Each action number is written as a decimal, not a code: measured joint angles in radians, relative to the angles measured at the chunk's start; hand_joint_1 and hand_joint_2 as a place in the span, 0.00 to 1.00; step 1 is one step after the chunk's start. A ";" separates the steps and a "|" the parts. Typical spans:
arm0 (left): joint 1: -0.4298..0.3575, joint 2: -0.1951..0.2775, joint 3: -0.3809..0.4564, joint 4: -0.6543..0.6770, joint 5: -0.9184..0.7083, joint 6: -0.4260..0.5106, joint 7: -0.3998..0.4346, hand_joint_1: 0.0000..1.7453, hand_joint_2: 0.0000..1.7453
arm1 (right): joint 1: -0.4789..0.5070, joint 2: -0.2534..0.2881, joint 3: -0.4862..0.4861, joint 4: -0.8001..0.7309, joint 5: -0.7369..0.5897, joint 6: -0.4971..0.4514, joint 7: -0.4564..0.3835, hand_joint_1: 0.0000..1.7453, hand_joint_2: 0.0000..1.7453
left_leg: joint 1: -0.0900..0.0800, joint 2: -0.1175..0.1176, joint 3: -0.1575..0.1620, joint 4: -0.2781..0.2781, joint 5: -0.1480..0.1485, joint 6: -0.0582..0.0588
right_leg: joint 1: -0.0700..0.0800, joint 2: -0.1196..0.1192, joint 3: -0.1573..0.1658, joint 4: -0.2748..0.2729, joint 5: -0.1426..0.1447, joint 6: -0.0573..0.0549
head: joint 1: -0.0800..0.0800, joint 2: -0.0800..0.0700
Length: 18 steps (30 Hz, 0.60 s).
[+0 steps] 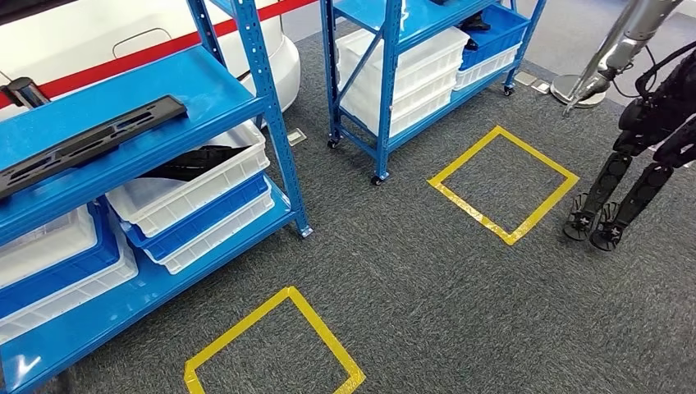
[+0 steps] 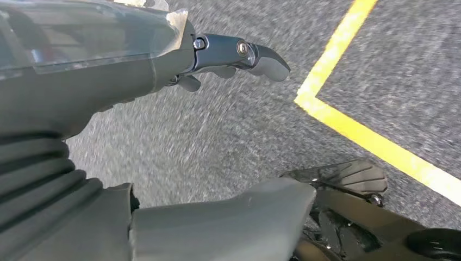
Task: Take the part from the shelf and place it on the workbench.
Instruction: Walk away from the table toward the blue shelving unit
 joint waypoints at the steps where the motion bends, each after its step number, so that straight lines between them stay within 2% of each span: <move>1: -0.001 0.001 0.003 0.000 0.002 0.001 0.002 0.00 1.00 | -0.001 0.002 0.004 0.000 0.003 0.002 0.003 0.00 0.00 | -0.005 0.023 0.037 -0.071 0.028 0.009 | 0.002 -0.010 0.003 0.000 -0.002 -0.001 | 0.000 0.000; 3: -0.005 0.003 0.008 0.000 0.005 0.002 0.006 0.00 1.00 | -0.003 0.006 0.010 0.000 0.006 0.005 0.006 0.00 0.00 | -0.018 0.058 0.085 -0.166 0.055 0.023 | 0.008 -0.029 0.007 0.000 -0.007 0.003 | 0.001 0.000; 4: -0.006 0.004 0.010 0.000 0.005 0.003 0.007 0.00 1.00 | -0.005 0.007 0.012 0.000 0.007 0.006 0.007 0.00 0.00 | -0.023 0.063 0.090 -0.180 0.056 0.026 | 0.009 -0.038 0.007 -0.001 -0.009 0.006 | 0.001 0.000; 6: -0.005 0.005 0.014 0.000 0.006 0.007 0.007 0.00 1.00 | -0.008 0.010 0.016 0.000 0.011 0.007 0.012 0.00 0.00 | -0.023 0.041 0.091 -0.190 0.063 0.031 | 0.011 -0.054 0.009 -0.003 -0.011 0.014 | 0.000 0.000; 7: -0.003 0.004 0.017 0.000 0.007 0.010 0.007 0.00 1.00 | -0.009 0.011 0.018 0.000 0.014 0.007 0.016 0.00 0.00 | -0.019 0.029 0.096 -0.201 0.070 0.034 | 0.011 -0.044 0.007 0.004 -0.018 0.017 | 0.001 0.000; 8: -0.002 0.004 0.020 0.000 0.008 0.014 0.007 0.00 1.00 | -0.009 0.012 0.020 0.000 0.016 0.006 0.021 0.00 0.00 | -0.015 0.017 0.101 -0.212 0.077 0.038 | 0.012 -0.022 -0.002 0.027 -0.031 0.018 | 0.002 0.000; 10: -0.004 0.002 0.025 0.000 0.010 0.019 0.006 0.00 1.00 | -0.007 0.016 0.024 0.000 0.018 0.000 0.031 0.00 0.00 | -0.007 -0.007 0.105 -0.223 0.086 0.042 | 0.006 0.037 -0.050 0.132 -0.080 0.014 | 0.006 0.000; 12: -0.006 0.000 0.029 0.000 0.014 0.021 0.007 0.00 1.00 | -0.002 0.020 0.026 0.001 0.018 -0.008 0.037 0.00 0.00 | -0.005 -0.036 0.103 -0.223 0.087 0.042 | 0.002 0.061 -0.108 0.250 -0.122 0.016 | 0.008 0.000; 13: -0.005 -0.002 0.030 0.000 0.015 0.021 0.007 0.00 1.00 | 0.000 0.020 0.027 0.001 0.018 -0.010 0.039 0.00 0.00 | -0.005 -0.051 0.103 -0.222 0.088 0.041 | -0.001 0.064 -0.120 0.271 -0.124 0.023 | 0.008 0.000; 14: -0.004 -0.003 0.032 0.000 0.017 0.021 0.007 0.00 1.00 | 0.001 0.021 0.028 0.001 0.018 -0.011 0.041 0.00 0.00 | -0.004 -0.066 0.104 -0.221 0.088 0.039 | -0.004 0.066 -0.115 0.253 -0.108 0.033 | 0.008 0.000; 15: -0.002 -0.004 0.034 0.000 0.017 0.021 0.007 0.00 1.00 | 0.001 0.021 0.030 0.001 0.019 -0.012 0.041 0.00 0.00 | -0.002 -0.080 0.105 -0.220 0.087 0.035 | -0.008 0.072 -0.091 0.196 -0.078 0.044 | 0.008 0.000; 16: -0.002 -0.005 0.036 0.000 0.018 0.022 0.008 0.00 1.00 | 0.001 0.022 0.031 0.001 0.019 -0.012 0.042 0.00 0.00 | 0.000 -0.094 0.104 -0.216 0.086 0.029 | -0.015 0.091 -0.060 0.122 -0.045 0.055 | 0.009 0.000; 17: -0.001 -0.005 0.038 0.000 0.018 0.022 0.008 0.00 1.00 | 0.001 0.024 0.033 0.002 0.019 -0.012 0.042 0.00 0.00 | -0.001 -0.106 0.102 -0.210 0.083 0.022 | -0.019 0.110 -0.034 0.059 -0.019 0.060 | 0.010 0.000; 18: -0.001 -0.005 0.039 0.000 0.018 0.022 0.008 0.00 1.00 | 0.001 0.026 0.034 0.002 0.019 -0.013 0.042 0.00 0.00 | -0.002 -0.116 0.099 -0.205 0.081 0.015 | -0.021 0.124 -0.017 0.017 -0.003 0.059 | 0.010 0.000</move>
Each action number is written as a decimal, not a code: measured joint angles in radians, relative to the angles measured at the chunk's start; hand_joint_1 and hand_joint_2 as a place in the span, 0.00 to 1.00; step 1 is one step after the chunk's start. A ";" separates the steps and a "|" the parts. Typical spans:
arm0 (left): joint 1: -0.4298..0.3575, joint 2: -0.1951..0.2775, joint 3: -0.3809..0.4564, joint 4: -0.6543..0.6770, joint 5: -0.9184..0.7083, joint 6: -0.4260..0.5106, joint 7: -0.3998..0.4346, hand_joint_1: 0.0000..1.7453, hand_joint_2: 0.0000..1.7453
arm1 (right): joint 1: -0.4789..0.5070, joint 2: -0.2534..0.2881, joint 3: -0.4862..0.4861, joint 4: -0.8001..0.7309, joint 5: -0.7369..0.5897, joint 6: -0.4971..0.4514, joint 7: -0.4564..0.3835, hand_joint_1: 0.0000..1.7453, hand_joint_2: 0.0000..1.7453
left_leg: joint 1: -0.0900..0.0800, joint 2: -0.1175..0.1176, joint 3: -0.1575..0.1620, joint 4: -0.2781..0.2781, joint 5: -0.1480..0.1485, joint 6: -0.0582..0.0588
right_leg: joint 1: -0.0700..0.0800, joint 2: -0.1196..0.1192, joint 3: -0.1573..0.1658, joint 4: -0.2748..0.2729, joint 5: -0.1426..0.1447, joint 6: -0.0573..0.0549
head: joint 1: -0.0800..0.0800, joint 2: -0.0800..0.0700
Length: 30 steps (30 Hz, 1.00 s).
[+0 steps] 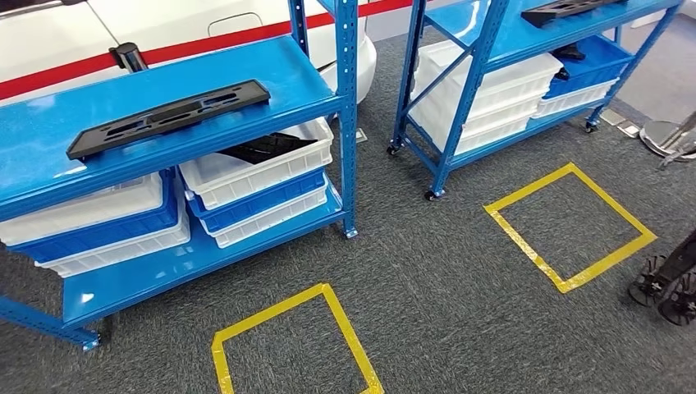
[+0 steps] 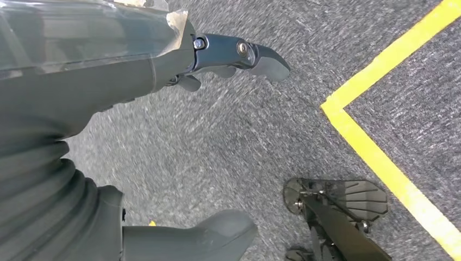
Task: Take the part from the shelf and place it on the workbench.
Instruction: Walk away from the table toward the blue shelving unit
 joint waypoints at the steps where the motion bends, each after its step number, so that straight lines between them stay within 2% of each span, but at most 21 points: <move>1: 0.001 0.001 0.001 0.000 0.000 0.000 0.000 0.00 1.00 | -0.001 0.002 0.001 0.001 0.000 -0.001 0.000 0.00 0.00 | -0.001 -0.008 -0.004 0.003 -0.002 -0.006 | 0.000 0.008 0.007 -0.017 0.006 -0.006 | 0.000 0.000; 3: 0.003 0.002 0.002 0.000 0.000 0.001 0.002 0.00 1.00 | -0.003 0.006 0.002 0.001 0.001 -0.007 0.000 0.00 0.00 | 0.001 -0.020 -0.008 0.004 -0.001 -0.014 | 0.002 -0.010 0.012 -0.016 0.009 -0.023 | -0.002 0.000; 4: 0.005 0.001 0.004 0.000 0.000 0.001 0.004 0.00 1.00 | -0.003 0.008 0.003 0.001 0.001 -0.011 -0.001 0.00 0.00 | 0.003 -0.012 -0.011 0.009 -0.003 -0.017 | 0.002 -0.019 0.015 -0.017 0.010 -0.028 | -0.003 0.000; 5: 0.005 0.001 0.005 0.000 0.000 0.002 0.004 0.00 1.00 | -0.002 0.012 0.005 0.001 0.003 -0.015 -0.002 0.00 0.00 | 0.004 0.008 -0.020 0.029 -0.015 -0.021 | 0.002 -0.029 0.016 -0.018 0.011 -0.035 | -0.005 0.000; 6: 0.005 0.000 0.006 0.000 0.000 0.004 0.004 0.00 1.00 | 0.000 0.016 0.006 0.001 0.006 -0.021 -0.003 0.00 0.00 | 0.004 0.035 -0.038 0.067 -0.038 -0.024 | 0.002 -0.040 0.016 -0.018 0.012 -0.042 | -0.008 0.000; 8: 0.004 -0.002 0.008 0.000 0.002 0.011 -0.003 0.00 1.00 | 0.005 0.023 0.009 0.002 0.013 -0.031 -0.004 0.00 0.00 | 0.003 0.086 -0.100 0.193 -0.101 -0.030 | 0.009 -0.066 0.016 -0.018 0.008 -0.052 | -0.013 0.000; 9: 0.004 -0.003 0.010 0.000 0.004 0.014 -0.008 0.00 1.00 | 0.009 0.026 0.010 0.002 0.015 -0.036 -0.005 0.00 0.00 | 0.004 0.096 -0.131 0.252 -0.124 -0.031 | 0.013 -0.081 0.016 -0.018 0.006 -0.055 | -0.013 0.000; 10: 0.006 -0.003 0.012 0.000 0.005 0.015 -0.013 0.00 1.00 | 0.012 0.029 0.011 0.003 0.017 -0.041 -0.006 0.00 0.00 | 0.004 0.101 -0.149 0.286 -0.131 -0.030 | 0.016 -0.094 0.016 -0.018 0.004 -0.058 | -0.013 0.000; 11: 0.008 -0.004 0.013 0.000 0.005 0.016 -0.017 0.00 1.00 | 0.014 0.032 0.012 0.003 0.018 -0.047 -0.007 0.00 0.00 | 0.003 0.104 -0.149 0.287 -0.120 -0.027 | 0.019 -0.107 0.017 -0.018 0.003 -0.060 | -0.013 0.000; 12: 0.011 -0.004 0.014 0.000 0.003 0.016 -0.020 0.00 1.00 | 0.015 0.036 0.014 0.003 0.018 -0.051 -0.009 0.00 0.00 | 0.001 0.110 -0.126 0.243 -0.092 -0.021 | 0.022 -0.119 0.018 -0.018 0.001 -0.062 | -0.013 0.000; 14: 0.012 -0.004 0.015 0.000 0.000 0.018 -0.026 0.00 1.00 | 0.014 0.047 0.018 0.004 0.017 -0.056 -0.013 0.00 0.00 | -0.009 0.151 -0.053 0.110 -0.035 0.001 | 0.030 -0.139 0.023 -0.019 -0.003 -0.063 | -0.012 0.000; 16: 0.008 -0.003 0.016 0.000 0.000 0.022 -0.034 0.00 1.00 | 0.014 0.054 0.022 0.005 0.018 -0.054 -0.015 0.00 0.00 | -0.022 0.184 -0.014 0.032 -0.018 0.017 | 0.034 -0.157 0.027 -0.020 -0.007 -0.058 | -0.011 0.000; 17: 0.006 -0.003 0.018 0.000 0.000 0.025 -0.036 0.00 1.00 | 0.014 0.058 0.024 0.006 0.018 -0.052 -0.014 0.00 0.00 | -0.025 0.183 -0.013 0.024 -0.021 0.019 | 0.035 -0.167 0.029 -0.022 -0.009 -0.054 | -0.011 0.000; 19: 0.008 -0.003 0.021 0.000 -0.004 0.028 -0.038 0.00 1.00 | 0.013 0.064 0.026 0.006 0.017 -0.053 -0.013 0.00 0.00 | -0.024 0.157 -0.008 0.010 -0.012 0.021 | 0.036 -0.182 0.035 -0.023 -0.013 -0.046 | -0.012 0.000; 21: 0.008 -0.005 0.023 0.000 -0.013 0.031 -0.038 0.00 1.00 | 0.013 0.068 0.027 0.007 0.011 -0.058 -0.014 0.00 0.00 | -0.015 0.132 0.005 -0.013 0.003 0.024 | 0.037 -0.140 0.019 0.018 -0.036 -0.042 | -0.009 0.000; 23: 0.005 -0.006 0.023 0.000 -0.021 0.033 -0.038 0.00 1.00 | 0.016 0.068 0.027 0.008 0.004 -0.064 -0.017 0.00 0.00 | -0.010 0.106 0.010 -0.024 0.010 0.026 | 0.031 -0.079 -0.036 0.131 -0.084 -0.045 | -0.005 0.000; 25: 0.003 -0.008 0.023 0.000 -0.025 0.032 -0.039 0.00 1.00 | 0.018 0.067 0.027 0.009 0.000 -0.066 -0.016 0.00 0.00 | -0.010 0.075 0.008 -0.023 0.010 0.025 | 0.027 -0.063 -0.089 0.229 -0.114 -0.042 | -0.004 0.000; 26: 0.003 -0.009 0.023 0.000 -0.027 0.032 -0.040 0.00 1.00 | 0.019 0.067 0.027 0.010 -0.001 -0.066 -0.014 0.00 0.00 | -0.009 0.060 0.009 -0.022 0.010 0.024 | 0.025 -0.061 -0.094 0.231 -0.107 -0.034 | -0.004 0.000; 27: 0.004 -0.010 0.023 0.001 -0.028 0.031 -0.041 0.00 1.00 | 0.018 0.067 0.027 0.010 0.000 -0.066 -0.011 0.00 0.00 | -0.008 0.044 0.010 -0.021 0.009 0.021 | 0.021 -0.057 -0.079 0.194 -0.084 -0.024 | -0.004 0.000; 29: 0.005 -0.011 0.023 0.001 -0.027 0.027 -0.041 0.00 1.00 | 0.018 0.068 0.027 0.011 0.001 -0.065 -0.007 0.00 0.00 | -0.006 0.017 0.009 -0.012 0.005 0.011 | 0.012 -0.028 -0.023 0.062 -0.024 -0.004 | -0.003 0.000; 30: 0.005 -0.011 0.023 0.001 -0.025 0.026 -0.041 0.00 1.00 | 0.017 0.068 0.027 0.012 0.002 -0.065 -0.006 0.00 0.00 | -0.007 0.007 0.006 -0.006 0.002 0.005 | 0.008 -0.014 -0.003 0.012 -0.005 -0.003 | -0.002 0.000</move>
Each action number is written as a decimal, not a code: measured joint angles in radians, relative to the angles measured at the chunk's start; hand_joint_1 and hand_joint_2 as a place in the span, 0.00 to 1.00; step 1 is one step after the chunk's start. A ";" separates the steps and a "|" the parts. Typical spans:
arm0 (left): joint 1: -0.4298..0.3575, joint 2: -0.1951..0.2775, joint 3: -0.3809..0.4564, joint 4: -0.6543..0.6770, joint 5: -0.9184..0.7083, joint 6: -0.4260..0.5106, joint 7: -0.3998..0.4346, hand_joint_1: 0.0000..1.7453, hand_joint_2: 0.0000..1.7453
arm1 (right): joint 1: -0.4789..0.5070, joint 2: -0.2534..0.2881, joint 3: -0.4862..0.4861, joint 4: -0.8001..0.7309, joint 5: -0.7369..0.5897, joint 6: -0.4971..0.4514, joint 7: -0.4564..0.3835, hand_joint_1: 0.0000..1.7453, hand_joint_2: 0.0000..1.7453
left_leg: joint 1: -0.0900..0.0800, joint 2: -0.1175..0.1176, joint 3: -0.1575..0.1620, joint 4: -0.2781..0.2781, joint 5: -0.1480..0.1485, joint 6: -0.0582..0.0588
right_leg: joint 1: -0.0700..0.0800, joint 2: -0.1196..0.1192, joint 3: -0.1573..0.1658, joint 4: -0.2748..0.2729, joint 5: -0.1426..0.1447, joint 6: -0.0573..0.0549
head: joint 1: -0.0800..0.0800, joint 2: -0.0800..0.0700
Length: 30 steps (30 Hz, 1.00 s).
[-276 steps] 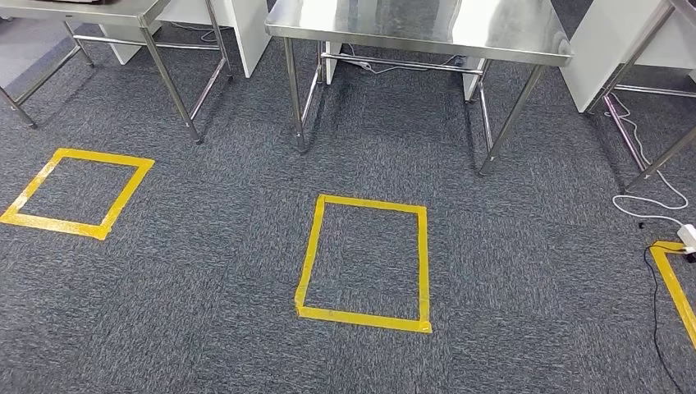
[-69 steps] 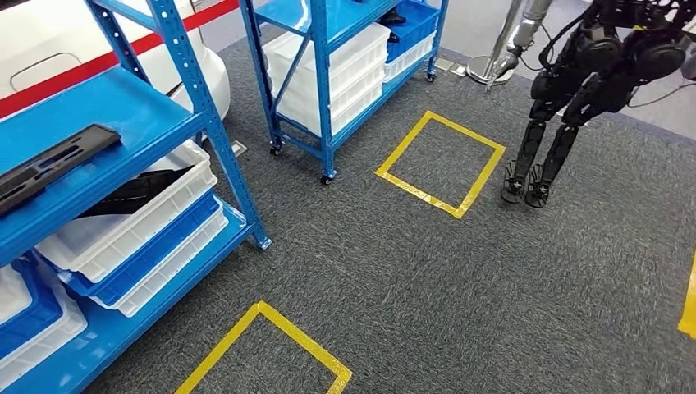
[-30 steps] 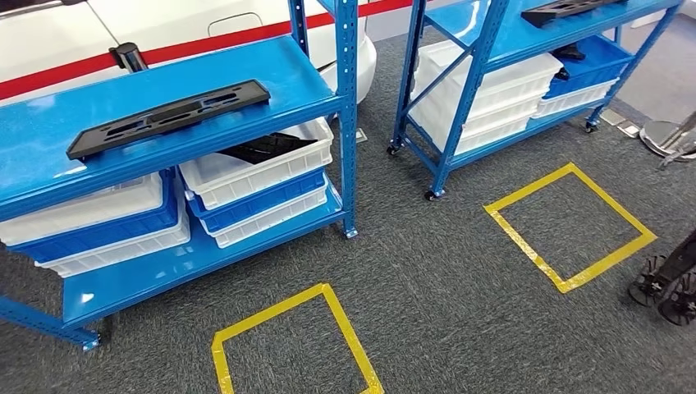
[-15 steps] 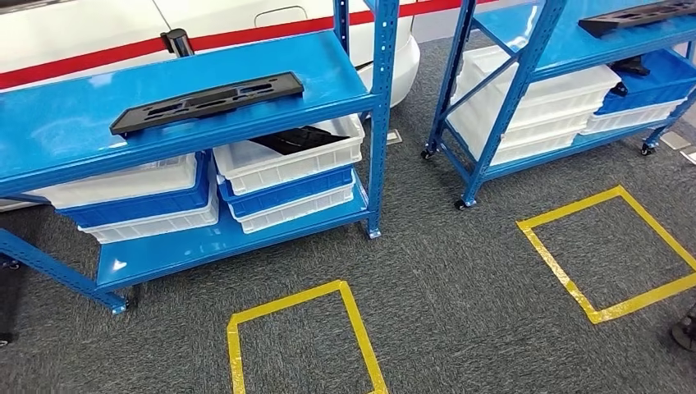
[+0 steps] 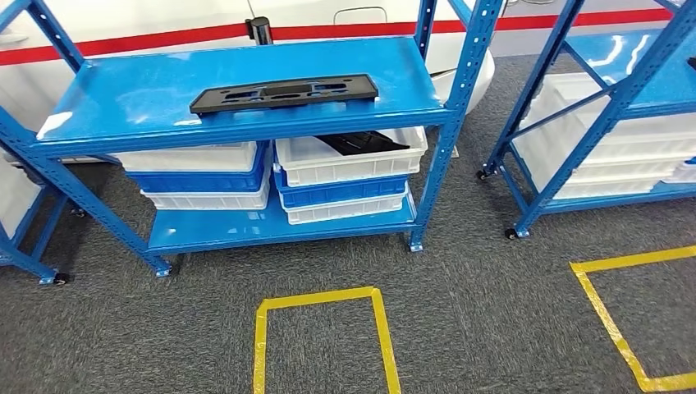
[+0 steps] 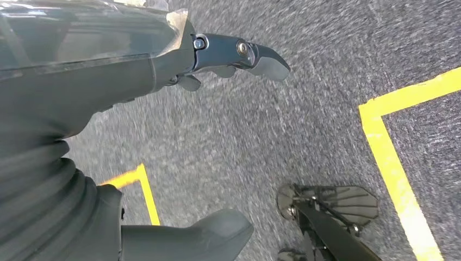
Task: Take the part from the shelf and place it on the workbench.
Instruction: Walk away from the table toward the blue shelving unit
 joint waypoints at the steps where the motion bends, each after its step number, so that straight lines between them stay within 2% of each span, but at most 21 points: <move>1: 0.000 0.000 0.000 0.000 0.001 -0.001 0.000 0.00 1.00 | -0.001 0.001 0.000 0.001 0.000 0.000 0.000 0.00 0.00 | -0.001 -0.008 -0.004 0.005 -0.002 -0.005 | -0.001 0.011 0.012 -0.027 0.008 -0.004 | 0.000 0.000; 2: 0.001 0.001 0.001 0.000 0.002 -0.001 -0.001 0.00 1.00 | -0.002 0.002 0.000 0.002 0.001 0.001 0.000 0.00 0.00 | -0.001 -0.015 -0.008 0.008 -0.003 -0.009 | 0.001 0.011 0.014 -0.031 0.008 -0.013 | 0.000 0.000; 4: 0.006 0.002 0.001 0.001 0.003 -0.002 -0.002 0.00 1.00 | -0.003 0.005 0.000 0.003 0.003 0.001 0.001 0.00 0.00 | 0.002 -0.018 -0.012 0.011 -0.004 -0.013 | 0.001 -0.005 0.020 -0.032 0.012 -0.026 | -0.002 0.000; 6: 0.007 0.001 0.001 0.002 0.003 -0.002 -0.003 0.00 1.00 | -0.004 0.007 0.000 0.003 0.003 0.001 0.001 0.00 0.00 | 0.004 0.021 -0.029 0.051 -0.027 -0.021 | 0.001 -0.023 0.024 -0.034 0.012 -0.037 | -0.007 0.000; 8: 0.004 0.001 0.001 0.003 0.002 -0.001 -0.004 0.00 1.00 | -0.002 0.008 0.000 0.003 0.000 0.002 -0.002 0.00 0.00 | 0.004 0.075 -0.086 0.164 -0.084 -0.028 | 0.005 -0.047 0.025 -0.034 0.009 -0.048 | -0.013 0.000; 10: 0.001 0.001 0.001 0.003 -0.002 -0.003 -0.004 0.00 1.00 | 0.001 0.001 -0.001 0.003 -0.009 0.013 -0.015 0.00 0.00 | 0.005 0.095 -0.149 0.279 -0.125 -0.029 | 0.012 -0.075 0.025 -0.034 0.005 -0.055 | -0.013 0.000; 11: 0.002 0.002 0.001 0.003 -0.005 -0.004 -0.004 0.00 1.00 | 0.002 -0.006 -0.001 0.003 -0.015 0.024 -0.025 0.00 0.00 | 0.004 0.098 -0.158 0.293 -0.121 -0.025 | 0.015 -0.087 0.025 -0.034 0.003 -0.058 | -0.014 0.000; 12: 0.003 0.004 0.001 0.003 -0.007 -0.006 -0.004 0.00 1.00 | 0.002 -0.015 -0.002 0.003 -0.019 0.036 -0.034 0.00 0.00 | 0.002 0.101 -0.148 0.270 -0.100 -0.019 | 0.019 -0.100 0.027 -0.034 0.001 -0.060 | -0.014 0.000; 13: 0.003 0.006 0.001 0.003 -0.007 -0.007 -0.004 0.00 1.00 | 0.001 -0.023 -0.002 0.003 -0.022 0.047 -0.041 0.00 0.00 | -0.001 0.109 -0.120 0.216 -0.069 -0.009 | 0.023 -0.111 0.029 -0.035 -0.001 -0.062 | -0.013 0.000; 15: 0.000 0.012 0.001 0.003 -0.008 -0.010 -0.004 0.00 1.00 | 0.000 -0.039 -0.003 0.003 -0.025 0.057 -0.050 0.00 0.00 | -0.015 0.155 -0.053 0.088 -0.024 0.018 | 0.030 -0.130 0.035 -0.035 -0.006 -0.062 | -0.011 0.000; 17: -0.004 0.016 0.001 0.003 -0.008 -0.013 -0.005 0.00 1.00 | -0.002 -0.056 -0.004 0.002 -0.026 0.058 -0.055 0.00 0.00 | -0.029 0.185 -0.024 0.033 -0.018 0.034 | 0.031 -0.146 0.039 -0.037 -0.010 -0.056 | -0.008 0.000; 19: -0.005 0.020 0.001 0.003 -0.008 -0.015 -0.007 0.00 1.00 | -0.004 -0.074 -0.004 0.001 -0.024 0.056 -0.057 0.00 0.00 | -0.030 0.165 -0.019 0.022 -0.013 0.037 | 0.032 -0.161 0.044 -0.041 -0.013 -0.048 | -0.008 0.000; 20: -0.004 0.021 0.001 0.003 -0.008 -0.016 -0.007 0.00 1.00 | -0.005 -0.081 -0.004 0.001 -0.023 0.054 -0.057 0.00 0.00 | -0.027 0.155 -0.012 0.010 -0.008 0.037 | 0.032 -0.151 0.046 -0.038 -0.017 -0.044 | -0.007 0.000; 21: -0.004 0.022 0.001 0.003 -0.008 -0.016 -0.008 0.00 1.00 | -0.005 -0.089 -0.004 0.000 -0.022 0.053 -0.057 0.00 0.00 | -0.023 0.144 -0.005 -0.001 -0.001 0.038 | 0.032 -0.129 0.039 -0.019 -0.028 -0.042 | -0.006 0.000; 23: -0.006 0.022 0.001 0.003 -0.007 -0.017 -0.008 0.00 1.00 | -0.003 -0.103 -0.004 -0.001 -0.021 0.052 -0.057 0.00 0.00 | -0.016 0.123 0.002 -0.014 0.008 0.038 | 0.026 -0.070 -0.006 0.078 -0.072 -0.042 | -0.002 0.000; 24: -0.007 0.021 0.002 0.003 -0.007 -0.017 -0.008 0.00 1.00 | -0.001 -0.109 -0.004 -0.001 -0.021 0.052 -0.057 0.00 0.00 | -0.014 0.110 0.001 -0.014 0.009 0.039 | 0.023 -0.053 -0.042 0.144 -0.097 -0.042 | -0.001 0.000; 25: -0.008 0.020 0.002 0.003 -0.007 -0.018 -0.008 0.00 1.00 | 0.002 -0.115 -0.005 -0.001 -0.021 0.052 -0.057 0.00 0.00 | -0.014 0.098 0.001 -0.014 0.009 0.038 | 0.019 -0.047 -0.072 0.199 -0.113 -0.038 | -0.001 0.000; 26: -0.008 0.020 0.002 0.003 -0.007 -0.018 -0.008 0.00 1.00 | 0.003 -0.120 -0.005 -0.001 -0.021 0.052 -0.057 0.00 0.00 | -0.013 0.087 0.002 -0.014 0.008 0.037 | 0.016 -0.045 -0.090 0.223 -0.112 -0.030 | -0.001 0.000; 27: -0.006 0.019 0.002 0.003 -0.007 -0.019 -0.009 0.00 1.00 | 0.004 -0.124 -0.005 -0.001 -0.021 0.052 -0.055 0.00 0.00 | -0.012 0.077 0.004 -0.012 0.007 0.035 | 0.012 -0.045 -0.090 0.210 -0.095 -0.018 | 0.000 0.000; 29: -0.004 0.019 0.002 0.003 -0.007 -0.023 -0.012 0.00 1.00 | 0.004 -0.128 -0.006 -0.001 -0.020 0.052 -0.051 0.00 0.00 | -0.008 0.062 0.006 -0.005 0.001 0.025 | 0.001 -0.043 -0.045 0.088 -0.028 0.009 | 0.000 0.000; 30: -0.003 0.019 0.003 0.003 -0.006 -0.025 -0.014 0.00 1.00 | 0.004 -0.127 -0.006 0.000 -0.019 0.052 -0.049 0.00 0.25 | -0.008 0.057 0.005 0.003 -0.005 0.018 | -0.001 -0.040 -0.022 0.028 -0.002 0.014 | 0.002 0.000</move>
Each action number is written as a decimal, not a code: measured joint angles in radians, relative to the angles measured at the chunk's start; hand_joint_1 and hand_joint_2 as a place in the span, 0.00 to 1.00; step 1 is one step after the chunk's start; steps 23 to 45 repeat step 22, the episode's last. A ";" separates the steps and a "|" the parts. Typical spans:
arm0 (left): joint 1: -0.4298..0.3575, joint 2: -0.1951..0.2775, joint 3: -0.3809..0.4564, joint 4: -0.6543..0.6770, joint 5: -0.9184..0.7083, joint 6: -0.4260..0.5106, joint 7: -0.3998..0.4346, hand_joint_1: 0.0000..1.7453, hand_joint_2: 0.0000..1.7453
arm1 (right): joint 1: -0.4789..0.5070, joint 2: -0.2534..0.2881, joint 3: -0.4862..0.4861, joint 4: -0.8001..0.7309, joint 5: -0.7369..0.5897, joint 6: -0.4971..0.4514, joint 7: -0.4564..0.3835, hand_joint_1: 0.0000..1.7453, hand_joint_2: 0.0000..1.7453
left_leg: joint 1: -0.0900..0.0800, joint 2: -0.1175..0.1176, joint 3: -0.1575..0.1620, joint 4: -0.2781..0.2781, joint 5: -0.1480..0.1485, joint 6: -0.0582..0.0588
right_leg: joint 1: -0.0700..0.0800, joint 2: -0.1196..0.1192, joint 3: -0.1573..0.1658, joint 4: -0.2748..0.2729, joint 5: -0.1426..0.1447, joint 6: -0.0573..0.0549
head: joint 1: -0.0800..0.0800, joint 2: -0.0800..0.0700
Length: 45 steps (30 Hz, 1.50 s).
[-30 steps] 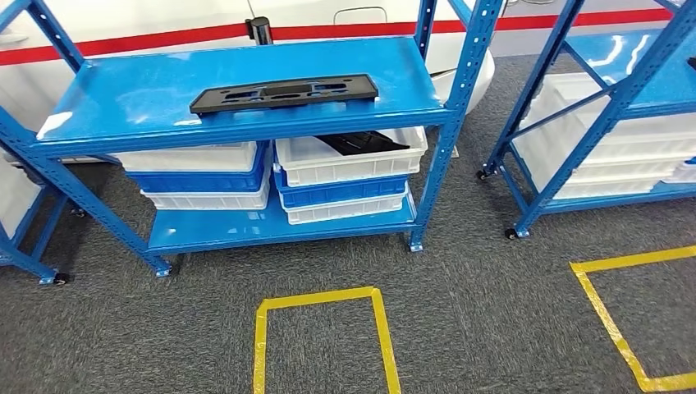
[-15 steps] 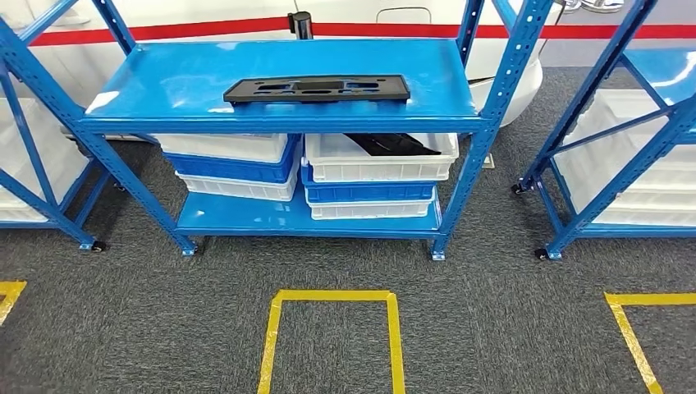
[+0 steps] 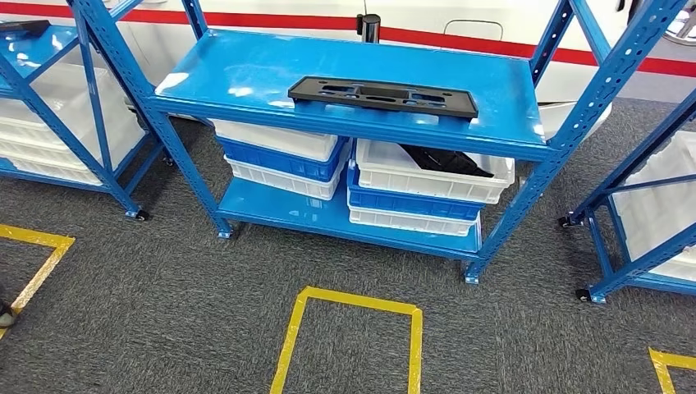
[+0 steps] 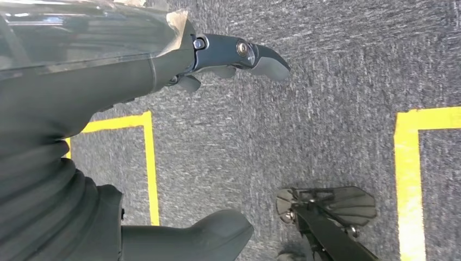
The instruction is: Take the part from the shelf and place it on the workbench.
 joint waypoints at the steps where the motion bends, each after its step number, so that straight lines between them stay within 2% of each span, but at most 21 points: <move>1: 0.000 0.001 0.001 0.000 0.000 -0.001 -0.003 0.00 1.00 | -0.001 0.001 0.000 0.000 0.001 0.001 0.001 0.00 0.50 | -0.001 -0.003 -0.002 0.007 -0.005 -0.007 | -0.001 0.003 0.016 -0.040 0.016 -0.003 | 0.001 0.000; 3: 0.000 0.002 0.003 0.000 0.000 0.001 -0.008 0.00 1.00 | -0.003 0.002 0.000 0.001 0.003 0.005 0.002 0.00 1.00 | -0.005 -0.006 -0.007 0.014 -0.010 -0.016 | 0.001 0.007 0.022 -0.053 0.021 -0.021 | 0.001 0.000; 5: 0.001 0.002 0.003 0.000 0.000 0.002 -0.011 0.00 1.00 | -0.004 0.003 0.000 0.001 0.007 0.016 0.006 0.00 1.00 | -0.001 -0.006 -0.008 0.015 -0.011 -0.020 | 0.002 0.007 0.023 -0.053 0.022 -0.034 | 0.000 0.000; 7: 0.001 0.002 0.003 0.000 0.000 0.003 -0.012 0.00 1.00 | -0.005 0.005 0.000 0.001 0.011 0.031 0.010 0.00 1.00 | 0.003 0.007 -0.015 0.036 -0.026 -0.028 | 0.000 0.005 0.025 -0.055 0.024 -0.045 | 0.000 0.000; 8: 0.001 0.002 0.004 0.000 -0.001 0.003 -0.012 0.00 1.00 | -0.005 0.006 0.001 0.001 0.012 0.038 0.011 0.00 0.75 | 0.005 0.017 -0.031 0.071 -0.048 -0.034 | -0.001 0.003 0.026 -0.056 0.025 -0.051 | -0.001 0.000; 11: 0.000 0.003 0.004 0.000 -0.001 0.002 -0.013 0.00 1.00 | -0.004 0.006 0.001 0.001 0.009 0.057 0.011 0.00 0.75 | 0.008 0.036 -0.121 0.252 -0.134 -0.045 | 0.003 -0.004 0.025 -0.056 0.023 -0.059 | -0.003 0.000; 12: 0.001 0.003 0.004 0.000 -0.002 0.001 -0.014 0.00 1.00 | -0.004 0.006 0.001 0.001 0.006 0.059 0.012 0.00 1.00 | 0.009 0.037 -0.142 0.290 -0.141 -0.046 | 0.004 -0.005 0.025 -0.056 0.022 -0.060 | -0.003 0.000; 13: 0.001 0.003 0.004 0.000 -0.002 -0.001 -0.017 0.00 1.00 | -0.004 0.006 0.001 0.001 0.002 0.059 0.013 0.00 1.00 | 0.010 0.038 -0.146 0.293 -0.130 -0.044 | 0.005 -0.007 0.026 -0.056 0.021 -0.061 | -0.003 0.000; 14: 0.002 0.003 0.005 0.000 -0.001 -0.005 -0.022 0.00 1.00 | -0.005 0.006 0.000 0.001 -0.002 0.057 0.014 0.00 1.00 | 0.010 0.038 -0.129 0.254 -0.101 -0.039 | 0.006 -0.007 0.027 -0.056 0.021 -0.061 | -0.003 0.000; 16: 0.000 0.005 0.006 0.000 0.000 -0.014 -0.035 0.00 1.00 | -0.008 0.007 0.000 0.001 -0.009 0.053 0.016 0.00 1.00 | 0.007 0.042 -0.063 0.121 -0.038 -0.025 | 0.009 -0.007 0.030 -0.056 0.020 -0.061 | -0.003 0.000; 17: -0.002 0.007 0.007 0.000 0.000 -0.018 -0.040 0.00 1.00 | -0.009 0.008 -0.001 0.001 -0.012 0.052 0.018 0.00 1.00 | 0.004 0.045 -0.036 0.065 -0.019 -0.020 | 0.012 -0.008 0.030 -0.056 0.019 -0.060 | -0.003 0.000; 19: -0.004 0.009 0.008 0.000 0.000 -0.022 -0.043 0.00 1.00 | -0.011 0.009 -0.004 0.000 -0.018 0.049 0.020 0.00 1.00 | -0.003 0.050 -0.020 0.027 -0.017 -0.014 | 0.015 -0.009 0.029 -0.057 0.017 -0.055 | -0.002 0.000; 22: -0.002 0.011 0.013 0.000 0.001 -0.022 -0.043 0.00 1.00 | -0.016 0.008 -0.007 -0.001 -0.026 0.038 0.023 0.00 1.00 | -0.004 0.048 -0.016 0.018 -0.013 -0.006 | 0.017 -0.012 0.029 -0.061 0.016 -0.044 | -0.002 0.000; 45: -0.002 0.011 0.013 0.000 0.001 -0.022 -0.043 0.00 1.00 | -0.016 0.008 -0.007 -0.001 -0.026 0.038 0.023 0.00 1.00 | -0.004 0.048 -0.016 0.018 -0.013 -0.006 | 0.017 -0.012 0.029 -0.061 0.016 -0.044 | -0.002 0.000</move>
